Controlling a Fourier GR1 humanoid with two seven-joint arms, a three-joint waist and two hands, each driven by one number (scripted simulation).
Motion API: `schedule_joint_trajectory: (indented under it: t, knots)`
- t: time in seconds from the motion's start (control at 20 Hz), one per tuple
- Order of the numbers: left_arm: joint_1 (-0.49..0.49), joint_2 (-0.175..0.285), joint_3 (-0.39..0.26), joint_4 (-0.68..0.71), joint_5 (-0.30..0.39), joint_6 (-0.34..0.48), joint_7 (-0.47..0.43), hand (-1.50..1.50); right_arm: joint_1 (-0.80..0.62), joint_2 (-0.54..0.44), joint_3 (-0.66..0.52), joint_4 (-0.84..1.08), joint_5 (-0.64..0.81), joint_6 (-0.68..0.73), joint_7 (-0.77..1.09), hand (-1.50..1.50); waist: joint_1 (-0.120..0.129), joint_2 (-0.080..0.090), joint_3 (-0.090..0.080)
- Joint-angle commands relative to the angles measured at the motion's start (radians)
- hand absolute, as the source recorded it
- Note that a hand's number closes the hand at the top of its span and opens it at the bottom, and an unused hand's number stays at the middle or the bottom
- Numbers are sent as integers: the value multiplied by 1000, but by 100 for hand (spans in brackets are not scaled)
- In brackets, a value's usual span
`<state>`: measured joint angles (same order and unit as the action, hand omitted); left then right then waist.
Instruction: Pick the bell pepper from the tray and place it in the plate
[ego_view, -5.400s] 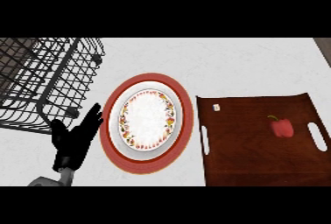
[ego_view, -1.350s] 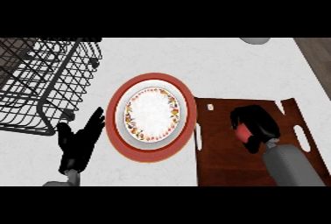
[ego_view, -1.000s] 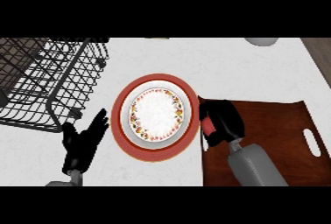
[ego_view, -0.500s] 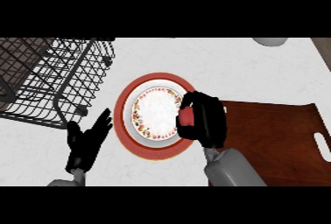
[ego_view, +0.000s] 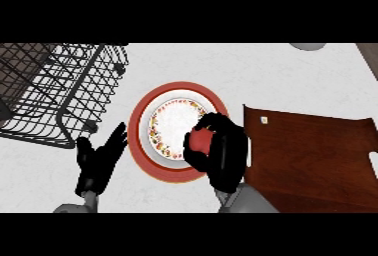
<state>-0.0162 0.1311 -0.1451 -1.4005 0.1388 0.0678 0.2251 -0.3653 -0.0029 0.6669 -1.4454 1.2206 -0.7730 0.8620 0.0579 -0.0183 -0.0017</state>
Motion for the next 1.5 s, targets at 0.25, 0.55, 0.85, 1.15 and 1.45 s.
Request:
schedule_joint_trajectory:
  t: [0.25, 0.55, 0.85, 1.15, 1.45]
  knots:
    - [-14, 11, 30, -8, 7, 12, 13, 0, -84, 3, 34, 75, 351, -120, 427, 150, -24, 12, 1]
    - [-3, 3, 14, -2, -2, -2, -20, 0, -181, 2, 4, 186, 417, -121, 544, 150, -8, 24, 2]
    - [16, -6, 0, -9, -17, 0, -33, 0, -248, 2, -34, 261, 406, -146, 571, 150, -7, 25, 2]
    - [-47, -9, -7, -39, -7, -1, 49, 0, -243, 2, -89, 453, 61, -41, 468, -150, 22, 38, 4]
    - [-41, 1, 40, 7, 17, -17, 5, 0, -362, 3, -39, 603, -245, -268, 244, -150, 14, 38, 4]
